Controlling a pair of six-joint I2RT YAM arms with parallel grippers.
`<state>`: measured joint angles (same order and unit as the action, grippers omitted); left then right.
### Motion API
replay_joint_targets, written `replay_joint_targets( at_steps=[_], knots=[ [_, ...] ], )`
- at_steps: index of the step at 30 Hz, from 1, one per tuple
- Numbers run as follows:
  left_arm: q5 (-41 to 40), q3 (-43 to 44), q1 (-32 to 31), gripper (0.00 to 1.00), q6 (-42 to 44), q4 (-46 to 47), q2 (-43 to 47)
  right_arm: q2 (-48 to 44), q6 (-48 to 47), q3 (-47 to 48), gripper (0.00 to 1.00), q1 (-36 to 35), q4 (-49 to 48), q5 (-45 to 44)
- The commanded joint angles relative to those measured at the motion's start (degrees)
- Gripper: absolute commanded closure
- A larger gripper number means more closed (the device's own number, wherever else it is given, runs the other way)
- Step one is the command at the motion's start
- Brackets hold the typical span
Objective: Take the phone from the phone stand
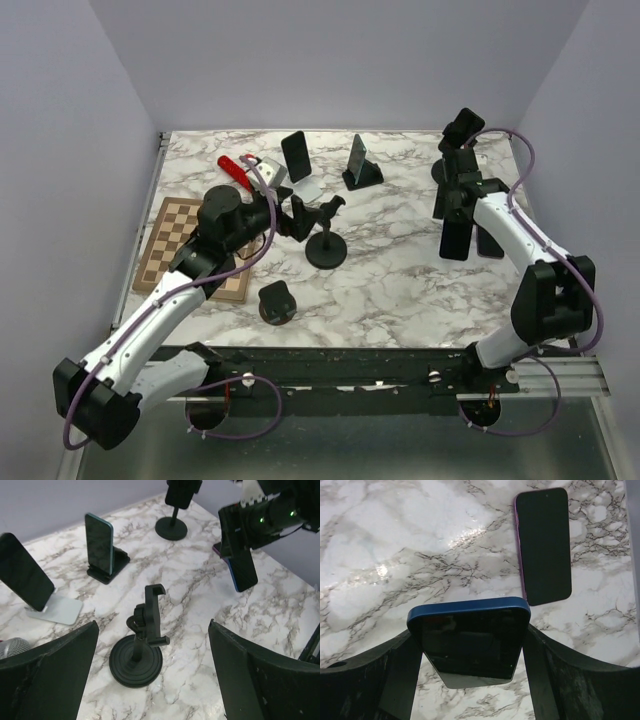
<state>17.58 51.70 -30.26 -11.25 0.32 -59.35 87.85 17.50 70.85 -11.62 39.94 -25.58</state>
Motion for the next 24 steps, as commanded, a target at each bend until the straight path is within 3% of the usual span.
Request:
replay_joint_targets(
  at_steps=[1, 14, 24],
  knots=[
    [-11.4, 1.9, -1.1, 0.02, -2.6, -2.7, 4.9, 4.9, -1.1, 1.7, 0.99, 1.3, 0.3, 1.2],
    [-15.9, 0.6, -8.1, 0.03, -2.2, -2.0, 9.1, 18.5, -5.8, 6.6, 0.99, 3.9, -4.0, -4.3],
    [-16.8, 0.3, -8.8, 0.03, -1.9, -1.6, 9.1, 22.9, -10.4, 6.9, 0.97, 6.6, -10.2, -4.3]
  ],
)
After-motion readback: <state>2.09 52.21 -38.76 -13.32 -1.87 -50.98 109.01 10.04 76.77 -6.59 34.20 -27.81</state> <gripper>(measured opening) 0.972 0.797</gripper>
